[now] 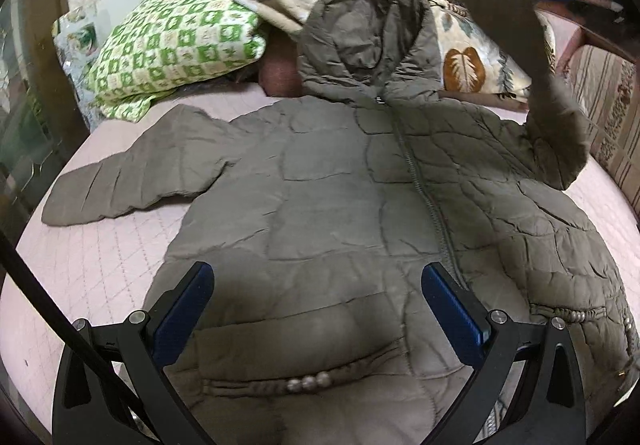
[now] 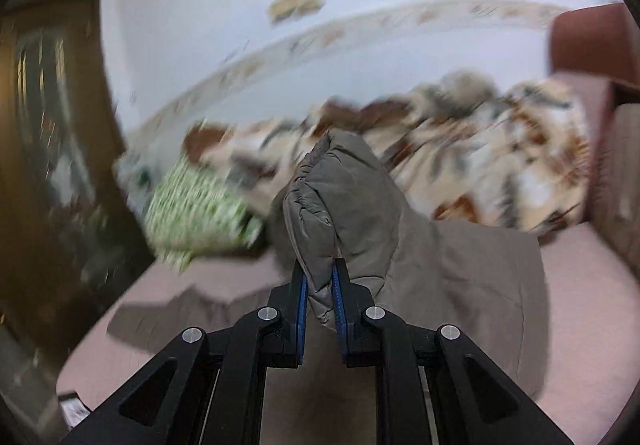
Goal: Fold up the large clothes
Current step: 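Carry the sleeve across the jacket body with the right gripper and release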
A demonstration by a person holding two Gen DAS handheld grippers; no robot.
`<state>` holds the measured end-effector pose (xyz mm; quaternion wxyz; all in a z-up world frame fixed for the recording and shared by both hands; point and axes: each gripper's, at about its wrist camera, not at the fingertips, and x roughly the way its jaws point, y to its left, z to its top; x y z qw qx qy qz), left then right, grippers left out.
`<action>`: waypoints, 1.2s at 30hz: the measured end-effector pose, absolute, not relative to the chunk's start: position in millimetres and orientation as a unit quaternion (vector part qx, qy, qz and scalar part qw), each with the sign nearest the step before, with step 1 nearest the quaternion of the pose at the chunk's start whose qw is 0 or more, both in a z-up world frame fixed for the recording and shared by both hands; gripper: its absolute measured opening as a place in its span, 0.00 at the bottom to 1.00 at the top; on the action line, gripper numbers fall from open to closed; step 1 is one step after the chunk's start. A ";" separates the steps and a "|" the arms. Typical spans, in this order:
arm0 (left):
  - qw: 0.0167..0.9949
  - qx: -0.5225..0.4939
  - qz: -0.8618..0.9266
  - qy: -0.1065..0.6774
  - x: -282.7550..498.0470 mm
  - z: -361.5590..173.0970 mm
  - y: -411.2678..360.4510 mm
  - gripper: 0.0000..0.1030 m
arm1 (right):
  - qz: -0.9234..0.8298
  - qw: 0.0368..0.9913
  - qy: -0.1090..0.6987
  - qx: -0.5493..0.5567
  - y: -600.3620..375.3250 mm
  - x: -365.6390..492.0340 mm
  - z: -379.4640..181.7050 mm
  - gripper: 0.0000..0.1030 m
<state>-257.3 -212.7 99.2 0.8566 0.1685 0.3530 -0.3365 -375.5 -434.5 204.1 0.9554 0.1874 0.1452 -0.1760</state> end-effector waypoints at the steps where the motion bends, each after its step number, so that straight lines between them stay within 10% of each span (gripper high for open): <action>1: 0.857 0.167 -0.335 0.354 -255.7 99.1 -210.2 1.00 | -0.165 0.955 0.160 0.186 -425.7 -359.4 194.2 0.12; 15: 0.851 0.151 -0.327 0.383 -241.1 90.8 -196.0 1.00 | -0.089 0.926 0.311 0.195 -381.3 -244.2 70.8 0.13; 25: 0.848 0.163 -0.329 0.381 -245.9 87.5 -199.4 1.00 | -0.059 0.919 0.287 0.265 -416.9 -261.0 79.3 0.62; 36: 0.832 0.177 -0.319 0.417 -236.0 68.2 -205.2 1.00 | -0.300 0.825 0.412 0.242 -512.6 -284.4 4.6 0.70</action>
